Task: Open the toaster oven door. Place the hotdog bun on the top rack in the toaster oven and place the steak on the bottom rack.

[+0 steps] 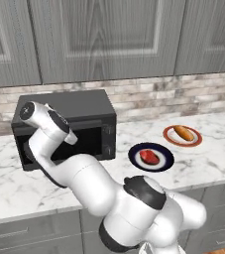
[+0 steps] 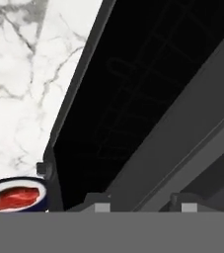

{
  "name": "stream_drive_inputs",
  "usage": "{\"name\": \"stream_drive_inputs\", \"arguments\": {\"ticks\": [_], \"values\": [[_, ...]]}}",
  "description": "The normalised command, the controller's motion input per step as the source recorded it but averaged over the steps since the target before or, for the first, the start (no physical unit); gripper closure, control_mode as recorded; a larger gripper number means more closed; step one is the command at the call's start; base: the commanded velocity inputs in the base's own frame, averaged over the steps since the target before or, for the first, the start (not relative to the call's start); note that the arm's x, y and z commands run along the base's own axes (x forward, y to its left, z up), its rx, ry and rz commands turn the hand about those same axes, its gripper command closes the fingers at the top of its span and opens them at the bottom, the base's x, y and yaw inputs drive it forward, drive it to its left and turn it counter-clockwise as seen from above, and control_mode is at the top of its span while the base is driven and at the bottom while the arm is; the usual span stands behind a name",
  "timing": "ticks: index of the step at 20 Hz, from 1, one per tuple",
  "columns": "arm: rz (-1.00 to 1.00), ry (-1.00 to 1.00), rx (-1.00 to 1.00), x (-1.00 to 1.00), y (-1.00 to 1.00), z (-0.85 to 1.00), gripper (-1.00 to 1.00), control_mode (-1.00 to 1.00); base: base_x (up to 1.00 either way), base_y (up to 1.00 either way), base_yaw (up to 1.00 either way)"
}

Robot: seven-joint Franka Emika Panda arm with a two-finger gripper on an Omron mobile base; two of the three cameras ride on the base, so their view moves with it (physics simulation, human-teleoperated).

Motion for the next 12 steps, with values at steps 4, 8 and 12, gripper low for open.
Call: {"name": "stream_drive_inputs", "arguments": {"ticks": [4,8,12], "values": [[0.30,0.06,0.00,-0.26,-0.18,-0.94,1.00,-1.00,0.00,0.00,0.00],[0.23,0.05,0.00,-0.32,-0.04,-0.94,1.00,-1.00,0.00,0.00,0.00],[0.19,0.06,0.00,-0.35,0.00,-0.94,1.00,-1.00,0.00,0.00,0.00]]}}
